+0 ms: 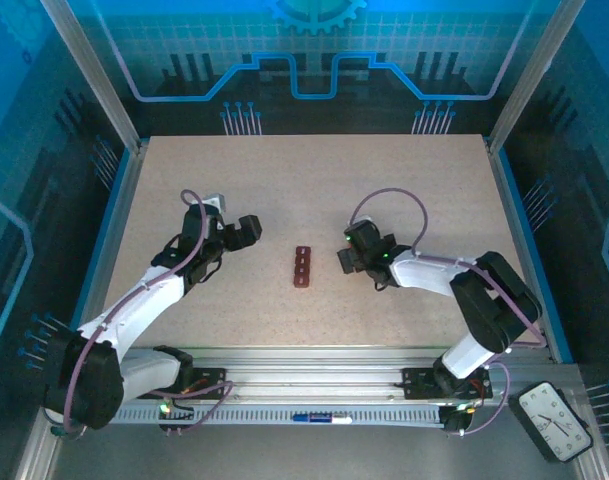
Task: Sort the pills into containers
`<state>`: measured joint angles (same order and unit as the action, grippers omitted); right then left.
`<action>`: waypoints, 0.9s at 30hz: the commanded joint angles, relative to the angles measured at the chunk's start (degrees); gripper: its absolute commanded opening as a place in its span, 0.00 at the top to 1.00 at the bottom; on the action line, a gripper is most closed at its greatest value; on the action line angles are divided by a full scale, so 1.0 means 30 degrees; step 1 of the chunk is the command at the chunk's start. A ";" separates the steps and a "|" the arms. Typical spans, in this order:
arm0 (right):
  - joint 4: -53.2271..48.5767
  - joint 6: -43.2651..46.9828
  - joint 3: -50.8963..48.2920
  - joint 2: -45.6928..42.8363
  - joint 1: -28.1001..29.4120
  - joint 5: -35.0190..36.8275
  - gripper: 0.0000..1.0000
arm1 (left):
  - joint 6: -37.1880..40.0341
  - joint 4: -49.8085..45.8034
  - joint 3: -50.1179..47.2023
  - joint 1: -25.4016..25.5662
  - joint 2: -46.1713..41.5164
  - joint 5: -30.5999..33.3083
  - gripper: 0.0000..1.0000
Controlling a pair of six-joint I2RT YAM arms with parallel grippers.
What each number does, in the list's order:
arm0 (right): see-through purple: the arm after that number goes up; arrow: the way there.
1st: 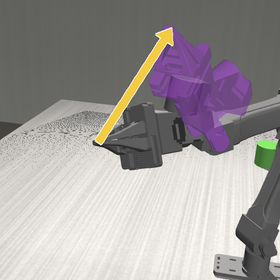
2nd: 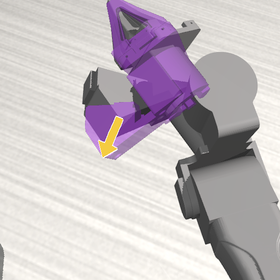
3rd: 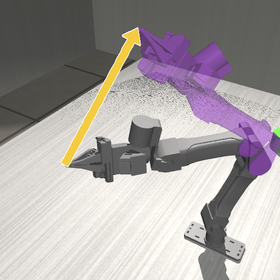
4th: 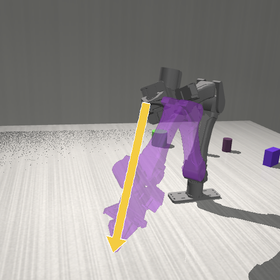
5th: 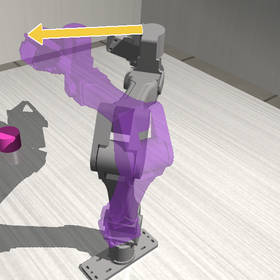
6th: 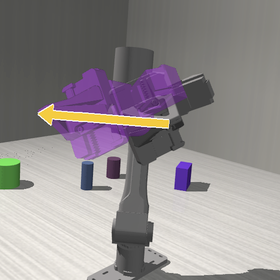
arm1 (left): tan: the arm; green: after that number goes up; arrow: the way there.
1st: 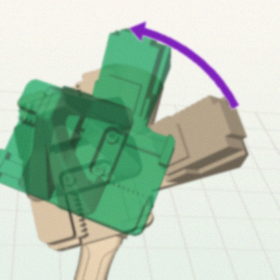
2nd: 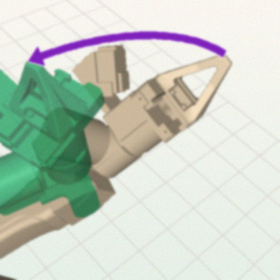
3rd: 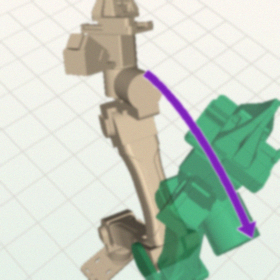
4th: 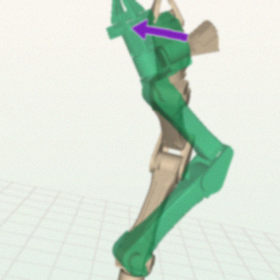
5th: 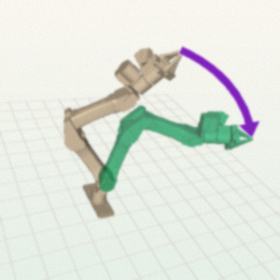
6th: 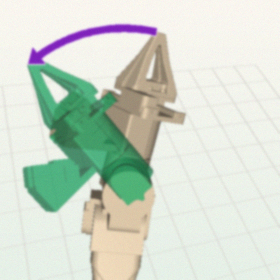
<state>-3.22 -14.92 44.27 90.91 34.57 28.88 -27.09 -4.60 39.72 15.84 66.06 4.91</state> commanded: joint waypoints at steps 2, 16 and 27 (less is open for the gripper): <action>-0.0597 0.0280 -0.0032 -0.1951 -0.0360 -0.1752 0.00 | -0.0241 0.0373 -0.0150 0.0185 0.0137 -0.0223 0.01; -0.6330 -0.1699 0.2233 -0.7814 0.1111 -0.5310 0.00 | -0.0897 0.0548 -0.0836 0.0200 -0.0750 0.0367 0.01; -0.7243 -0.3701 0.5791 -0.1174 0.5485 -0.3286 0.00 | -0.2420 -0.1481 0.0168 0.0185 -0.0870 0.2619 0.01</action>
<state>-20.99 -22.92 58.89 82.30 48.40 14.76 -33.08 -6.42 37.87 16.03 63.59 10.94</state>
